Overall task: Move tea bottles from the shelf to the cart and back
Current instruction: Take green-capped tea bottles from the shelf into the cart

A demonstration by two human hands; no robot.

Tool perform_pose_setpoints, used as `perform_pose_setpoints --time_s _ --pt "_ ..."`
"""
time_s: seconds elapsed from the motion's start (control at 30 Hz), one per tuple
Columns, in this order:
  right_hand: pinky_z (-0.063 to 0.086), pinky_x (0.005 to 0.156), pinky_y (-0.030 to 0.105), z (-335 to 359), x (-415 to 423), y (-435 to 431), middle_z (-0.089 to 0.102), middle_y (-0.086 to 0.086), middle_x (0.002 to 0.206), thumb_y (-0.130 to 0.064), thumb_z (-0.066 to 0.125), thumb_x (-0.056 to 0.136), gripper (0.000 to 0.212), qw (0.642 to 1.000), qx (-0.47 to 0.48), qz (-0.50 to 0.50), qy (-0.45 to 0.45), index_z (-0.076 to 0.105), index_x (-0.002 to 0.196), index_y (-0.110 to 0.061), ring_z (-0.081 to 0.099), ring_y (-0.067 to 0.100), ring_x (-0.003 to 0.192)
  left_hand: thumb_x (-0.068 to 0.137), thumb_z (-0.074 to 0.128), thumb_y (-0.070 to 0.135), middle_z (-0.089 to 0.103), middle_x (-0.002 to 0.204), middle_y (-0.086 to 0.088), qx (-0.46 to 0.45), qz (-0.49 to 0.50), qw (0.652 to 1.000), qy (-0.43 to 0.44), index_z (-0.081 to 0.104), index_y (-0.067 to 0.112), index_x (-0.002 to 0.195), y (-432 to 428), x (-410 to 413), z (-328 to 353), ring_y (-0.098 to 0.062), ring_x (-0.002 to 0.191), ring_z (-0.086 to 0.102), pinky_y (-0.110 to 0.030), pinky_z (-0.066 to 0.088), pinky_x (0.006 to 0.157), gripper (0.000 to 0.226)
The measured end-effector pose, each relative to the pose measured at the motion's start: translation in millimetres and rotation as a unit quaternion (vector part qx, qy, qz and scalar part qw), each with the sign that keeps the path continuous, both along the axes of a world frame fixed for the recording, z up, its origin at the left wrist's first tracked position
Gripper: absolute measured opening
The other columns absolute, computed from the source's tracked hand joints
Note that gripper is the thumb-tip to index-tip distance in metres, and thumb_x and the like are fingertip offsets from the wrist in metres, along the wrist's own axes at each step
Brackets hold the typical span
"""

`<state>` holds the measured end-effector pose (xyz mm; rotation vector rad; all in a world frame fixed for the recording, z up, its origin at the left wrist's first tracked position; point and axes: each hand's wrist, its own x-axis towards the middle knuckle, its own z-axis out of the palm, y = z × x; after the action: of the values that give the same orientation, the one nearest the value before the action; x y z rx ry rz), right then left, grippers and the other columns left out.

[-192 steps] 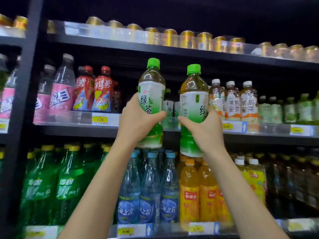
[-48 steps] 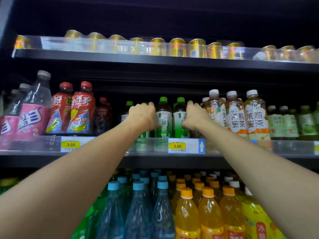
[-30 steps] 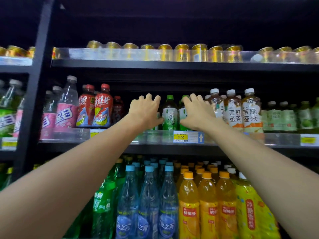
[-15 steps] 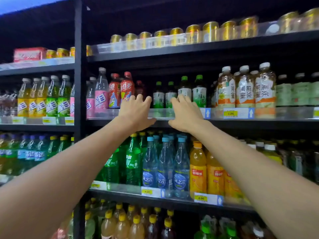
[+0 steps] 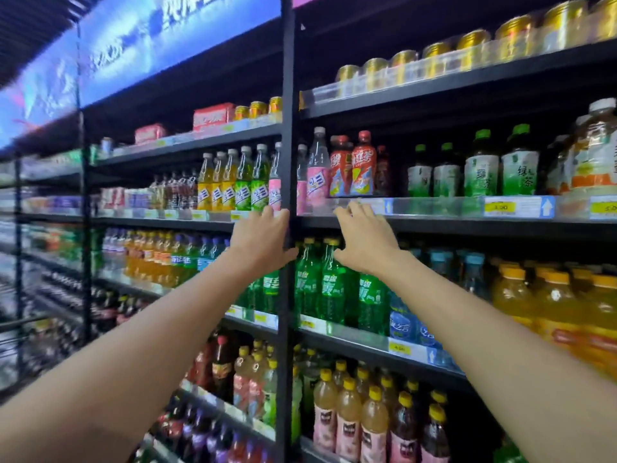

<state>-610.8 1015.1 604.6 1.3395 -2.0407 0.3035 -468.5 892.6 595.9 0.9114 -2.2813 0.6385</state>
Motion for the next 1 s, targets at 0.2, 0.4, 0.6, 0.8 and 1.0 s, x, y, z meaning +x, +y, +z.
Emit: perform_pose_setpoints --time_s 0.2,0.4,0.6,0.8,1.0 --pt "0.038 0.102 0.044 -41.5 88.2 -75.6 0.035 0.012 0.145 -0.037 0.07 0.087 0.074 0.996 0.048 0.065 -0.034 0.032 0.147 -0.014 0.035 0.033 0.133 0.088 0.056 0.067 0.048 0.136 -0.011 0.026 0.091 0.995 -0.033 0.033 0.017 0.145 -48.8 112.0 -42.6 -0.033 0.122 0.051 -0.043 0.049 0.087 0.079" --pt "0.036 0.11 0.046 -100.1 186.2 -137.2 0.03 0.012 0.151 -0.037 0.068 0.089 0.077 0.983 0.086 0.144 -0.074 0.029 0.15 -0.014 0.031 0.032 0.138 0.087 0.057 0.065 0.049 0.134 -0.012 0.07 0.162 0.983 -0.041 0.039 0.017 0.139 -88.8 221.1 -90.7 -0.034 0.124 0.051 -0.044 0.05 0.088 0.073" --pt "0.036 0.108 0.045 -154.1 259.6 -183.4 0.034 0.012 0.148 -0.036 0.068 0.088 0.073 0.969 0.126 0.19 -0.09 0.032 0.147 -0.014 0.033 0.032 0.136 0.088 0.056 0.065 0.05 0.135 -0.011 0.106 0.217 0.969 -0.052 0.036 0.016 0.143 -113.1 309.9 -142.4 -0.032 0.122 0.051 -0.043 0.048 0.089 0.077" --pt "0.036 0.107 0.046 -193.1 312.9 -229.4 0.035 0.012 0.147 -0.037 0.068 0.087 0.07 0.954 0.169 0.227 -0.1 0.035 0.145 -0.015 0.034 0.032 0.135 0.088 0.056 0.067 0.048 0.139 -0.013 0.146 0.261 0.952 -0.058 0.035 0.016 0.145 -138.3 368.1 -188.8 -0.032 0.127 0.049 -0.046 0.048 0.098 0.079" --pt "0.035 0.109 0.046 -228.0 347.0 -289.9 0.034 0.013 0.15 -0.041 0.068 0.088 0.073 0.937 0.209 0.257 -0.108 0.034 0.147 -0.014 0.03 0.034 0.14 0.089 0.057 0.063 0.05 0.137 -0.012 0.171 0.265 0.947 -0.064 0.036 0.015 0.146 -183.3 397.4 -219.7 -0.028 0.123 0.051 -0.041 0.049 0.1 0.078"
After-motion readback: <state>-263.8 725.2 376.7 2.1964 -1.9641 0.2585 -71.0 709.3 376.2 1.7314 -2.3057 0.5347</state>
